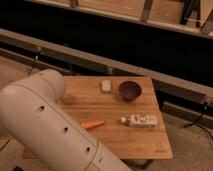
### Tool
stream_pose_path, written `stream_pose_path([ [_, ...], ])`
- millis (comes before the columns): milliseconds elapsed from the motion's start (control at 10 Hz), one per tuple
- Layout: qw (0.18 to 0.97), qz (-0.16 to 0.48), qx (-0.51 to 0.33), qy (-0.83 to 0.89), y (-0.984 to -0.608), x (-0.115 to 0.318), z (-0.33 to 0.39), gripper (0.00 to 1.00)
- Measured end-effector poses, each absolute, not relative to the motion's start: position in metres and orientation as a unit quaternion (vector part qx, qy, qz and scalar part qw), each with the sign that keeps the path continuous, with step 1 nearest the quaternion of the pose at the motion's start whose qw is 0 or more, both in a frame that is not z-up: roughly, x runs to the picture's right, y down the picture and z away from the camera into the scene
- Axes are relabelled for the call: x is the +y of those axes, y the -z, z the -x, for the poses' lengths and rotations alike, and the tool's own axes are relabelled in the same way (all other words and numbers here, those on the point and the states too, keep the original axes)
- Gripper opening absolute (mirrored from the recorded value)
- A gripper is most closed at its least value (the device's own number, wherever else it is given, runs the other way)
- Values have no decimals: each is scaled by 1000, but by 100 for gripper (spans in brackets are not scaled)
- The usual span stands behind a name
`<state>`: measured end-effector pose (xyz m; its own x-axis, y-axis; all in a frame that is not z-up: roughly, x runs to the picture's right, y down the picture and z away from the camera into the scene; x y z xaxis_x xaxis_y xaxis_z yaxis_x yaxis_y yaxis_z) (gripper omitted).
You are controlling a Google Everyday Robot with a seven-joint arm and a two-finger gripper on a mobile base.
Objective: Push the eraser across the table
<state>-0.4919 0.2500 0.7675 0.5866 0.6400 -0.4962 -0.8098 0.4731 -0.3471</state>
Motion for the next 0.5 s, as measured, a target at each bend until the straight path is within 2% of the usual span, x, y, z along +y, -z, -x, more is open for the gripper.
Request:
stream_pose_path([
  [500, 845, 282, 150, -430, -768, 249, 492, 5],
])
